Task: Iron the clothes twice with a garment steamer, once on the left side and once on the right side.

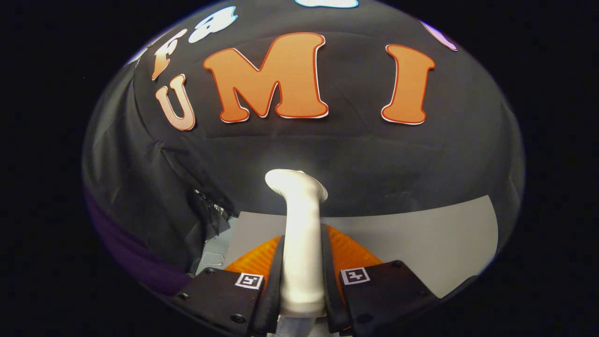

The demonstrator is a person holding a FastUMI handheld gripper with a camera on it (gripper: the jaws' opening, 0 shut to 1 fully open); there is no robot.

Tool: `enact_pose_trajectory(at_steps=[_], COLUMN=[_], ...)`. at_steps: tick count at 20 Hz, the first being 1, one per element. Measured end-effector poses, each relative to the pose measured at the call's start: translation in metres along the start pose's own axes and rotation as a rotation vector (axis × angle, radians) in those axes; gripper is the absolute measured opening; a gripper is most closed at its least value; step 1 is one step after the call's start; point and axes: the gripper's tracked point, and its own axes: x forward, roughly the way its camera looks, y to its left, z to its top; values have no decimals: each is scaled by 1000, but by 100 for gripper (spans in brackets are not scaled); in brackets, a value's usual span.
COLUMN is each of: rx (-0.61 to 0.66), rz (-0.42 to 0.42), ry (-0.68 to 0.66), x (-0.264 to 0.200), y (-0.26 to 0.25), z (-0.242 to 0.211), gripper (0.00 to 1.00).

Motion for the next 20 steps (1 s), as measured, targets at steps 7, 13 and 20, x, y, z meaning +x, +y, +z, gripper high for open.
enact_pose_trajectory(at_steps=[7,13,20], rx=[28,89,124], rz=[-144,-233,-335], ry=[-199,-370,-555], x=[-78,-179,-300], y=[-11,-5,27], z=[17,6,-34], gripper=[47,47,47])
